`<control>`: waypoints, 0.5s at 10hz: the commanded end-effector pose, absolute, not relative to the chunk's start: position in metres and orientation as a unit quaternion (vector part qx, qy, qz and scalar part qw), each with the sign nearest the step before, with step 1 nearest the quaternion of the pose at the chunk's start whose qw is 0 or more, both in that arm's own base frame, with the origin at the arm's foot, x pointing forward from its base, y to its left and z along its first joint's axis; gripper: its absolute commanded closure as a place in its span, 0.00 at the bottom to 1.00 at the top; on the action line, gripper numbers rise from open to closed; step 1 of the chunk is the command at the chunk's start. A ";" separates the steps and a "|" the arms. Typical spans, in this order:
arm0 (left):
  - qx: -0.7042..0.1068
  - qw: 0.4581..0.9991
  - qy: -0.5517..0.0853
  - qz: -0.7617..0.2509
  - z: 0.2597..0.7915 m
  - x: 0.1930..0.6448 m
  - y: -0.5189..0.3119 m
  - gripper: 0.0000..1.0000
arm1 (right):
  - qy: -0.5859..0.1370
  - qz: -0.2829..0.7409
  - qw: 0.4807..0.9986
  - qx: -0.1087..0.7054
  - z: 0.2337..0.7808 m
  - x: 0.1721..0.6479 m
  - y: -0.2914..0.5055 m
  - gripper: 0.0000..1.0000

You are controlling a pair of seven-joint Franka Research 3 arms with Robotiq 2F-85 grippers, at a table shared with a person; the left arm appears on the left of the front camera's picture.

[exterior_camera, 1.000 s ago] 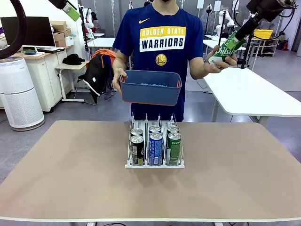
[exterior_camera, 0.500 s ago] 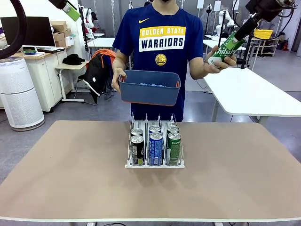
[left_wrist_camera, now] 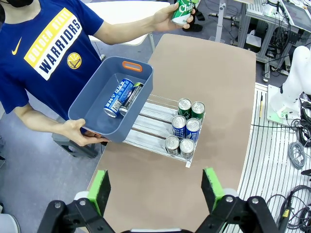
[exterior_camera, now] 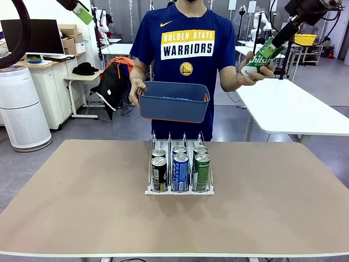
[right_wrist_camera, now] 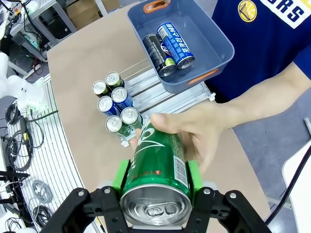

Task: Fill the beverage cans into the dispenser.
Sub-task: Place the picked Sprite in the line of the Automatic Can Dispenser with the same cans.

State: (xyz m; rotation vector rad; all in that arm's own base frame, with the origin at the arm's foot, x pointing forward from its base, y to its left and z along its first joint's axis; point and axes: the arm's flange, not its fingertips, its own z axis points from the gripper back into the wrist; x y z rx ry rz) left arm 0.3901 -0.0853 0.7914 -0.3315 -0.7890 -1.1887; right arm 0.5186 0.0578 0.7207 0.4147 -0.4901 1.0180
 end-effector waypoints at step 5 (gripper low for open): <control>-0.153 0.744 -0.358 -0.543 0.790 0.390 -0.086 0.00 | -0.230 0.479 0.824 0.196 0.721 0.518 0.057 0.99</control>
